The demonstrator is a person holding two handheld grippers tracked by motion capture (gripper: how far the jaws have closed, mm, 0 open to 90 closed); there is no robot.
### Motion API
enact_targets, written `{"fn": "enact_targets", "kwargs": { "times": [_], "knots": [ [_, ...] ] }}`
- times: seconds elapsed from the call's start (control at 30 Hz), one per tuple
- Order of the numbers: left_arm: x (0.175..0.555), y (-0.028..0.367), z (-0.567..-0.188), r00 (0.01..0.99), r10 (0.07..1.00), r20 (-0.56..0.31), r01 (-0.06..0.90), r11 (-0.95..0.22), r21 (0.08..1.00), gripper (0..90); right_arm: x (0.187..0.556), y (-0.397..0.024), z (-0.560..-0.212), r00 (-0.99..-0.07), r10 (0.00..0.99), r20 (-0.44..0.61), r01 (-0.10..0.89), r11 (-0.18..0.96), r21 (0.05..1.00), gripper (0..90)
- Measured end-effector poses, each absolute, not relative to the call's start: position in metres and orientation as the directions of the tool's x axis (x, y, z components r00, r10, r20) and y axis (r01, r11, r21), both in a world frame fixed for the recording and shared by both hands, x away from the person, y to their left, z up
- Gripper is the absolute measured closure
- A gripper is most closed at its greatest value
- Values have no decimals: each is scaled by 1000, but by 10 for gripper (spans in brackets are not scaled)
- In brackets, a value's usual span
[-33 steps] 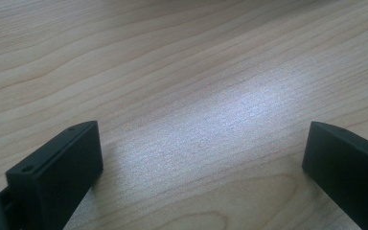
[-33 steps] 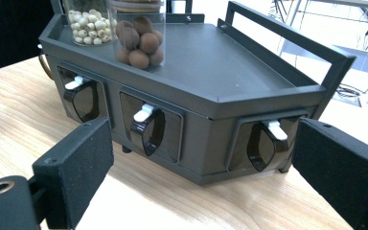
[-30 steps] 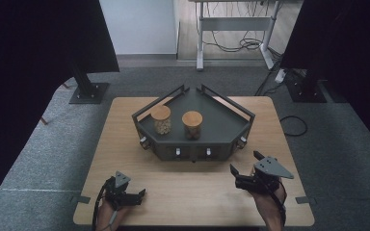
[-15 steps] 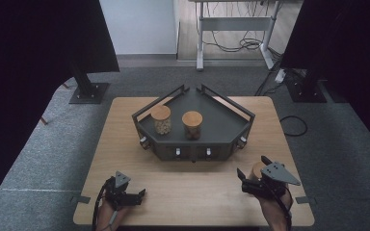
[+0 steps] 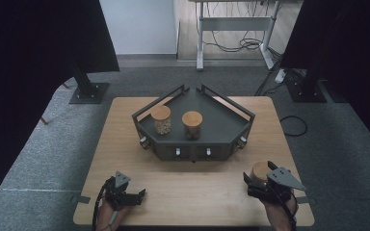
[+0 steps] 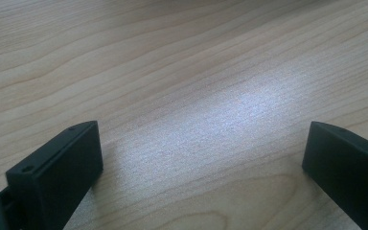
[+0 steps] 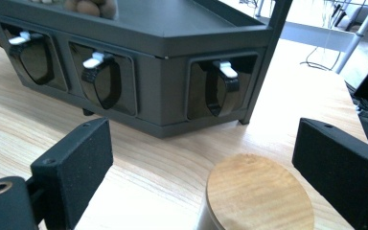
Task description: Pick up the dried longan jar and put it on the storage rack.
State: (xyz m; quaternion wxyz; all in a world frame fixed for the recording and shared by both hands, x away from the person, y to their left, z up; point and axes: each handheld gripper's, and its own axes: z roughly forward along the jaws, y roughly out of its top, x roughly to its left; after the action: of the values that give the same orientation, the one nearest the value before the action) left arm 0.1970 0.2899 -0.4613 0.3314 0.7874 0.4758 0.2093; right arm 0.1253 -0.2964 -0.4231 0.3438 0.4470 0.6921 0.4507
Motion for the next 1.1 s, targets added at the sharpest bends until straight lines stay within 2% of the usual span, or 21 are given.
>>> {"fn": "enact_targets", "kwargs": {
  "times": [1.1],
  "knots": [
    [197,290,-461,459,888,14,611,-327,721,0,111,-312,-458,-283,958,-39,386,150,910,59]
  ]
}}
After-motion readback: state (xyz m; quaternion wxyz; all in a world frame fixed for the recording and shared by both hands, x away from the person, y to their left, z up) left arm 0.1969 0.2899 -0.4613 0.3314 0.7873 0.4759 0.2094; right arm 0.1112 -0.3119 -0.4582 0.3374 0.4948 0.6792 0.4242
